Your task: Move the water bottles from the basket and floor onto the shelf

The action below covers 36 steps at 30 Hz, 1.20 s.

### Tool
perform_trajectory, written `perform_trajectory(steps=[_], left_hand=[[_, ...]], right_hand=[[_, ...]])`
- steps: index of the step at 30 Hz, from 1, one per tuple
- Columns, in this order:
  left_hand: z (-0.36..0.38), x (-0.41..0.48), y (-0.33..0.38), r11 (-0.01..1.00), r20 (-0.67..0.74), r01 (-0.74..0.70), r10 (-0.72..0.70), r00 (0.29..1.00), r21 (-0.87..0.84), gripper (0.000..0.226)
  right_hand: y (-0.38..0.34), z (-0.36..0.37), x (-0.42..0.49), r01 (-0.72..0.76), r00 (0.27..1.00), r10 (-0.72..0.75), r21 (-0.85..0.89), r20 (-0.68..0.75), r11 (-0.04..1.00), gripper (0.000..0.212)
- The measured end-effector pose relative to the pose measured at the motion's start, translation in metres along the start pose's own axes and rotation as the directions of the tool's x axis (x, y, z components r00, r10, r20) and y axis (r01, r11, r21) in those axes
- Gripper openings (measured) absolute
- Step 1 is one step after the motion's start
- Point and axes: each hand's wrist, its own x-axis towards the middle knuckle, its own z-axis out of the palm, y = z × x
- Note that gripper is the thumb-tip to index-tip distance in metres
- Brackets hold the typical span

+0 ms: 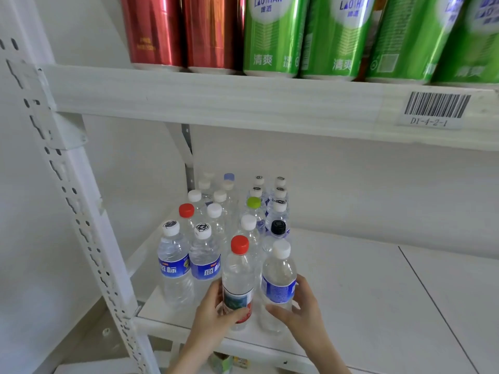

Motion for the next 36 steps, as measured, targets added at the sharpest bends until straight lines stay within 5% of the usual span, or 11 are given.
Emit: perform_trajectory(steps=[8,25,32,36], left_hand=[[0.001,-0.017,-0.026,0.993,-0.115,0.041,-0.028,0.993,0.113,0.06],[0.009,-0.012,-0.019,0.988,-0.081,-0.024,0.036,0.996,0.15,0.057],[0.008,-0.013,-0.022,0.937,-0.071,-0.094,0.125,0.99,0.336,0.056],[0.004,-0.019,-0.025,0.798,-0.055,-0.185,0.263,0.963,0.574,0.064]], right_hand=[[0.005,-0.006,-0.006,-0.035,0.998,0.031,-0.074,-0.051,0.997,0.056],[0.007,0.004,0.009,-0.059,0.996,0.052,-0.103,-0.07,0.993,0.059],[0.004,0.004,0.005,-0.043,0.997,0.031,-0.16,-0.075,0.986,0.059],[-0.001,0.006,-0.004,-0.001,0.996,-0.023,-0.283,-0.081,0.959,0.061]])
